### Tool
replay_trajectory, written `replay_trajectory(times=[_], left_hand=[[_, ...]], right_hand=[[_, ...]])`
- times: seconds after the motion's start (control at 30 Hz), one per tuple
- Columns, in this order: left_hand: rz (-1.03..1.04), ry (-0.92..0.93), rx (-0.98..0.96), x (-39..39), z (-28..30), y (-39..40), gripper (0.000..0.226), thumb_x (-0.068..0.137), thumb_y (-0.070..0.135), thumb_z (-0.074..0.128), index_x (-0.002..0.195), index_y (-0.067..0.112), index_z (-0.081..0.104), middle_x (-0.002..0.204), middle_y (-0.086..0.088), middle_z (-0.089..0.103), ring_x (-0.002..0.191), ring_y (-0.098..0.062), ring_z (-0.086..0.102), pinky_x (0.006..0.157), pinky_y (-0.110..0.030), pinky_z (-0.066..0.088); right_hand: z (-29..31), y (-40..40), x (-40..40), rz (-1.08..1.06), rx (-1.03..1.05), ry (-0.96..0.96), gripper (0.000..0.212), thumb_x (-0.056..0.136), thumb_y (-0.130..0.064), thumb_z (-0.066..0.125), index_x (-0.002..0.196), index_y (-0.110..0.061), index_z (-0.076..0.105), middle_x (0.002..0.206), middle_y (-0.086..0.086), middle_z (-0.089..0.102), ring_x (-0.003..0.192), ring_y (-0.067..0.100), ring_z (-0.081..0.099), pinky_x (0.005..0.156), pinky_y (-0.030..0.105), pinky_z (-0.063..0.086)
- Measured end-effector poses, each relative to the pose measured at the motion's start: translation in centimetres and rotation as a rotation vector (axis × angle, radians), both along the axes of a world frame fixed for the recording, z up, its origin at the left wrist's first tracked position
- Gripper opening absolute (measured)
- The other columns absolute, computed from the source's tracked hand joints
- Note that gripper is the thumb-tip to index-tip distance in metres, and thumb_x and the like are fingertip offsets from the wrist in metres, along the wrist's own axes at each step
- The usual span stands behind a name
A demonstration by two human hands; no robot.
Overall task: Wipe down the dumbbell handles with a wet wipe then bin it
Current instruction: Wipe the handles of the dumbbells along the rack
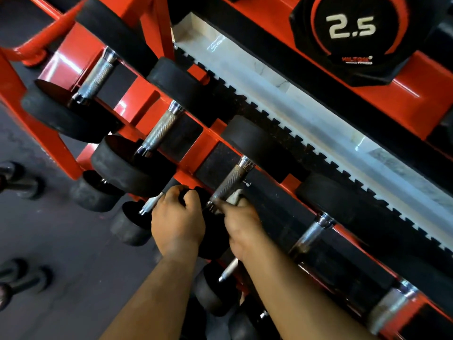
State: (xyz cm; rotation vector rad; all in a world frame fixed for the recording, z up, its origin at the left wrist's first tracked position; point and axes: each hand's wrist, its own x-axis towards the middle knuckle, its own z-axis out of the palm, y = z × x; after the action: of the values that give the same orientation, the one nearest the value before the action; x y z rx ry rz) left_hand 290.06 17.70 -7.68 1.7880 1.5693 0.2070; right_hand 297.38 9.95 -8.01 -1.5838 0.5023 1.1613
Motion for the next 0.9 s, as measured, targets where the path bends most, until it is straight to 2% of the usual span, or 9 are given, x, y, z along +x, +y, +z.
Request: replay_trajectory(times=[0.1,0.2,0.27,0.33,0.4,0.5,0.63,0.73,0.9], left_hand=[[0.003,-0.006,-0.008,0.0,0.1,0.0,0.049,0.08,0.048,0.035,0.104,0.028,0.072,0.098,-0.001,0.071,0.095,-0.028,0.063,0.08,-0.043,0.053],[0.013,0.0,-0.012,-0.1,0.3,0.0,0.045,0.081,0.046,0.037,0.103,0.029,0.073,0.097,-0.001,0.071,0.095,-0.027,0.063,0.079,-0.041,0.052],[0.025,0.003,-0.016,-0.1,0.3,0.0,0.044,0.08,0.045,0.037,0.101,0.029,0.072,0.095,0.0,0.07,0.094,-0.028,0.063,0.078,-0.042,0.053],[0.033,0.009,-0.018,-0.1,0.2,0.0,0.045,0.08,0.047,0.036,0.099,0.028,0.072,0.094,-0.001,0.07,0.094,-0.028,0.063,0.079,-0.045,0.054],[0.032,0.005,-0.021,0.0,0.2,0.0,0.045,0.079,0.047,0.035,0.096,0.026,0.07,0.092,-0.003,0.07,0.093,-0.03,0.063,0.078,-0.046,0.054],[0.03,-0.005,-0.016,0.0,0.3,0.0,0.043,0.079,0.047,0.035,0.094,0.024,0.069,0.091,-0.005,0.069,0.092,-0.031,0.062,0.077,-0.045,0.054],[0.019,-0.011,-0.012,0.1,0.6,-0.1,0.037,0.084,0.044,0.041,0.096,0.026,0.071,0.095,-0.003,0.07,0.094,-0.027,0.062,0.075,-0.038,0.048],[0.019,-0.02,-0.007,0.1,0.7,0.0,0.04,0.082,0.047,0.039,0.094,0.028,0.071,0.095,-0.001,0.07,0.096,-0.026,0.062,0.081,-0.04,0.051],[-0.011,-0.02,-0.011,0.1,0.4,0.3,0.052,0.078,0.053,0.03,0.093,0.023,0.07,0.095,-0.005,0.069,0.097,-0.029,0.062,0.085,-0.046,0.054]], right_hand=[[2.0,-1.6,-0.4,0.069,-0.095,-0.139,0.017,0.097,-0.006,0.053,0.105,-0.016,0.065,0.094,0.005,0.072,0.083,0.014,0.07,0.068,0.023,0.057],[4.5,-2.8,-0.4,0.183,-0.007,-0.26,0.028,0.094,-0.003,0.051,0.097,-0.023,0.07,0.094,0.002,0.075,0.088,0.021,0.072,0.069,0.022,0.057],[4.9,-3.2,0.8,0.361,0.005,-0.627,0.033,0.093,-0.002,0.053,0.103,-0.026,0.073,0.102,0.0,0.076,0.098,0.02,0.071,0.079,0.026,0.056],[4.0,-2.9,2.9,0.638,-0.046,-1.148,0.044,0.094,-0.006,0.047,0.134,-0.018,0.063,0.129,0.005,0.067,0.121,0.019,0.061,0.1,0.03,0.05],[2.3,-2.1,5.2,1.108,-0.044,-1.416,0.056,0.093,-0.011,0.034,0.147,-0.009,0.047,0.149,0.012,0.05,0.142,0.028,0.042,0.12,0.041,0.027],[0.0,-1.1,6.3,1.683,-0.188,-1.454,0.06,0.093,-0.011,0.031,0.152,-0.013,0.039,0.158,0.008,0.038,0.152,0.028,0.019,0.122,0.049,-0.007],[-2.7,-2.5,3.7,1.9,-0.244,-1.698,0.063,0.09,-0.016,0.022,0.148,-0.008,0.046,0.154,0.012,0.044,0.148,0.033,0.03,0.121,0.055,0.01],[-3.0,-3.4,3.4,1.927,-0.244,-1.734,0.065,0.093,-0.016,0.015,0.156,-0.007,0.028,0.164,0.012,0.023,0.153,0.031,0.014,0.123,0.053,0.013],[-0.9,-5.8,5.5,2.135,-0.121,-1.663,0.063,0.09,-0.019,0.025,0.15,-0.012,0.043,0.161,0.012,0.03,0.153,0.033,0.015,0.121,0.055,0.021]])
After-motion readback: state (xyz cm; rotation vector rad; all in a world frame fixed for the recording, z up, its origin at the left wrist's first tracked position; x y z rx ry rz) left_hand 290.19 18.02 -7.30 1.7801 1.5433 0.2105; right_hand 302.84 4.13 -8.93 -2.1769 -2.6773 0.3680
